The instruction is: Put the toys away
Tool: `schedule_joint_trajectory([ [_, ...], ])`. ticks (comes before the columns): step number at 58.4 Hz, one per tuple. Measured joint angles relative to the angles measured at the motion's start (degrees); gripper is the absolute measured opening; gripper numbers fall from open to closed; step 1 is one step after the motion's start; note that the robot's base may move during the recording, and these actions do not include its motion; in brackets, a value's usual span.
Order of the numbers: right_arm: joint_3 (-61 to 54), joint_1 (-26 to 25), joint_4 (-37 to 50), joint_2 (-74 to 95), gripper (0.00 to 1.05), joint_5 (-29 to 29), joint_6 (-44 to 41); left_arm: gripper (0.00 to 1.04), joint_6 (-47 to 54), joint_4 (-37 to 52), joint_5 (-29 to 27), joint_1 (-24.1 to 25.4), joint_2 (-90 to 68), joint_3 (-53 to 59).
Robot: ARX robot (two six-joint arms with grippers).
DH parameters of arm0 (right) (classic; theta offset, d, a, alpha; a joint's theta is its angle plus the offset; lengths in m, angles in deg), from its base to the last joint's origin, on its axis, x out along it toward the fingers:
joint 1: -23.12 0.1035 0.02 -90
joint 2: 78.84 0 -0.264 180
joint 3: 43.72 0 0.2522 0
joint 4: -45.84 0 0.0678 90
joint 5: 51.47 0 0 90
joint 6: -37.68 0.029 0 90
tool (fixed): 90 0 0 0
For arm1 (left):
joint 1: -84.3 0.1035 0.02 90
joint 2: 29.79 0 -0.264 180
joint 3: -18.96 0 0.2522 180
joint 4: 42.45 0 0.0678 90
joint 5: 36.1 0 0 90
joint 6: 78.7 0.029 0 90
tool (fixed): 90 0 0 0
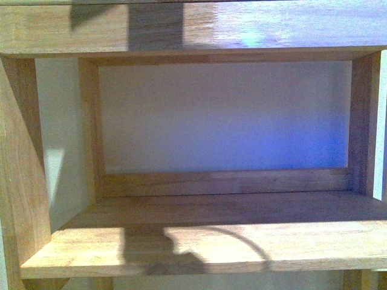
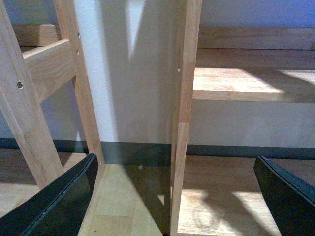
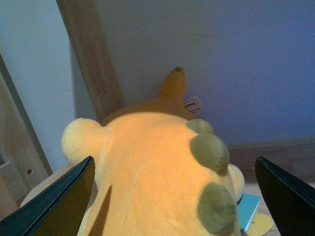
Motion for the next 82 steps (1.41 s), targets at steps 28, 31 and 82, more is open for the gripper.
schedule_joint_trajectory([
  [28,-24.1,2.1,15.8,-18.8,0.98,10.1,-11.3,0.99,0.0,0.0,0.0,0.0,0.0,0.0],
  [31,-27.6,2.2,18.3,-21.4,0.98,11.4,-13.1,0.99,0.0,0.0,0.0,0.0,0.0,0.0],
  [82,-84.8,-0.4,39.2,-71.1,0.98,24.0,-33.6,0.98,0.0,0.0,0.0,0.0,0.0,0.0],
])
